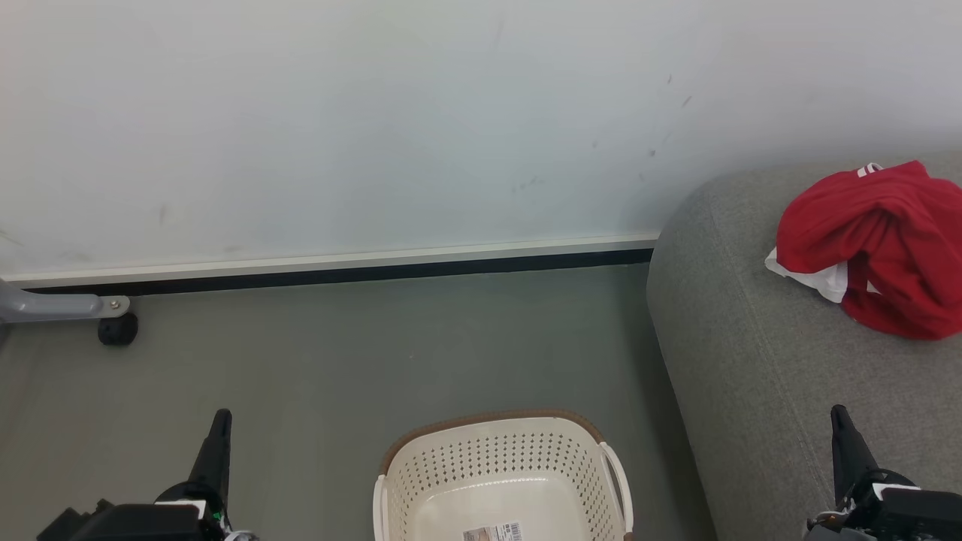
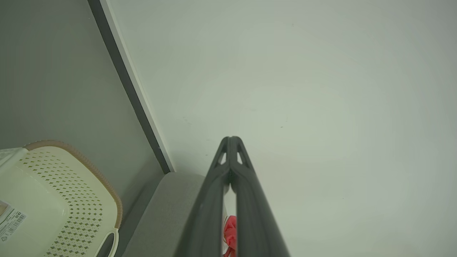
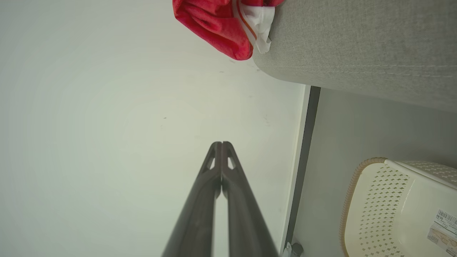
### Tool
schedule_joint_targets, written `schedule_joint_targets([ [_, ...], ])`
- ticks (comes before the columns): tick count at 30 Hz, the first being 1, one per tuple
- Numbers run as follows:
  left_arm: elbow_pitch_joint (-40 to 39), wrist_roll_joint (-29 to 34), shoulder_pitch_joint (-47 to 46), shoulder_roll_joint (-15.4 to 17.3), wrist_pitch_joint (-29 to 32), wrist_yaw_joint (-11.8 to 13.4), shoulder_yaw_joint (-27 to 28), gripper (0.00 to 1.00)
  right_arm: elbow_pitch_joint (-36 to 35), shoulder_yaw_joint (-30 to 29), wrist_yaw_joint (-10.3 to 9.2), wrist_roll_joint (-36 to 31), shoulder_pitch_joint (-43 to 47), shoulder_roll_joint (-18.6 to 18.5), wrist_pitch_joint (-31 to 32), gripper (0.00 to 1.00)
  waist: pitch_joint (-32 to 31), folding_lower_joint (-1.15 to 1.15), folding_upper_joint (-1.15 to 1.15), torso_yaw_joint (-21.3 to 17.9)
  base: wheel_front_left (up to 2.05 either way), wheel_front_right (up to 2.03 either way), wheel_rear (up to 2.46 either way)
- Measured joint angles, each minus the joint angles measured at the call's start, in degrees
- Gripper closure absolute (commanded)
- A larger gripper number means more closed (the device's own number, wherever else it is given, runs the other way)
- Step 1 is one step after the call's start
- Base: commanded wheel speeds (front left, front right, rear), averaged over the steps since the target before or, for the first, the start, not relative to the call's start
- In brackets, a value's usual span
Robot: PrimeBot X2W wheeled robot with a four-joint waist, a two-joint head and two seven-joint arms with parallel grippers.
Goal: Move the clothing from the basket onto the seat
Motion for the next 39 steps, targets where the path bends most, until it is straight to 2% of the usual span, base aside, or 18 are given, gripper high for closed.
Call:
schedule_joint_targets([
  [39,0.0,0.0,0.0,0.0,0.0,0.0,0.0,1.00,0.0,0.0,0.00,0.0,0.0,0.0,0.0,1.00,0.0,0.00,0.00,0.0,0.00,0.00,0.00],
])
